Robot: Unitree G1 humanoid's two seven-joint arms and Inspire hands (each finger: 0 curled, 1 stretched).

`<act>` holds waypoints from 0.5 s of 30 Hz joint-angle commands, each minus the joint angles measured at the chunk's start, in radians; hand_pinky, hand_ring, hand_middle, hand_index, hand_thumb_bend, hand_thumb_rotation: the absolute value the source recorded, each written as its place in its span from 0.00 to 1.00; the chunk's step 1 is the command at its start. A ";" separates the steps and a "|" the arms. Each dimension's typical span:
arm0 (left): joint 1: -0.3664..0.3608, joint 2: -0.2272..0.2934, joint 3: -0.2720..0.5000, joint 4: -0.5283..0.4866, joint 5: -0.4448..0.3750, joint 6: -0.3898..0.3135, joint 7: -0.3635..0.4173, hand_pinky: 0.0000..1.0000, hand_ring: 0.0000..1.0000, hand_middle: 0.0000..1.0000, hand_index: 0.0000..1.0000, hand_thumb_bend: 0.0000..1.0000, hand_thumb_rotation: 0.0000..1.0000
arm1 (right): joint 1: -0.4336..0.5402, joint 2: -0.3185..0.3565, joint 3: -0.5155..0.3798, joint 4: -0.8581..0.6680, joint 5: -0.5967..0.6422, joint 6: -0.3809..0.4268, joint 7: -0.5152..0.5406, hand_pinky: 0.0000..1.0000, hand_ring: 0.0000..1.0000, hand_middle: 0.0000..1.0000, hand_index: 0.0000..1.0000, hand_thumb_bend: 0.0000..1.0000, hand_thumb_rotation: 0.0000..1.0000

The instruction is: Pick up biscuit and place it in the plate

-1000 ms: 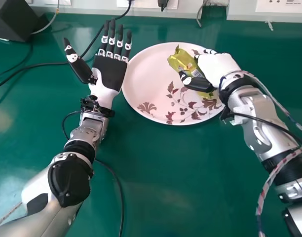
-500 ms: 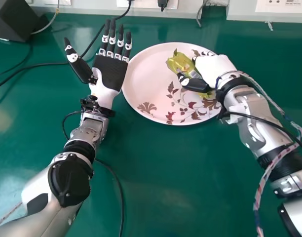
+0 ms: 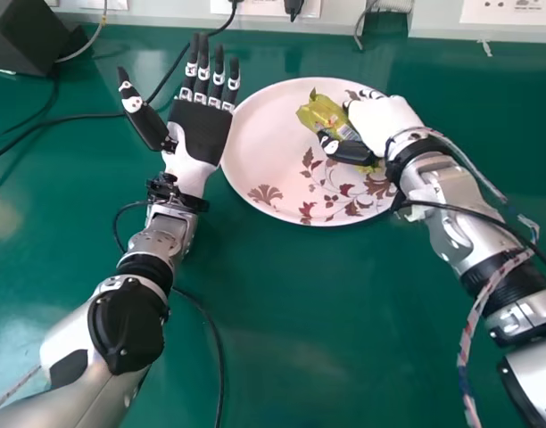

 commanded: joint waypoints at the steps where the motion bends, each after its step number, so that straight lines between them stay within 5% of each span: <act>1: 0.020 -0.010 -0.004 0.001 -0.006 0.004 -0.007 0.69 0.72 0.80 0.97 0.96 0.43 | 0.044 0.015 0.029 0.059 0.010 -0.010 0.019 0.31 0.45 0.49 0.47 0.50 0.00; 15: 0.016 -0.026 0.004 -0.009 -0.019 -0.009 0.015 0.72 0.73 0.81 0.98 0.96 0.43 | 0.041 0.018 0.054 0.130 0.033 -0.040 -0.025 0.33 0.45 0.50 0.48 0.50 0.00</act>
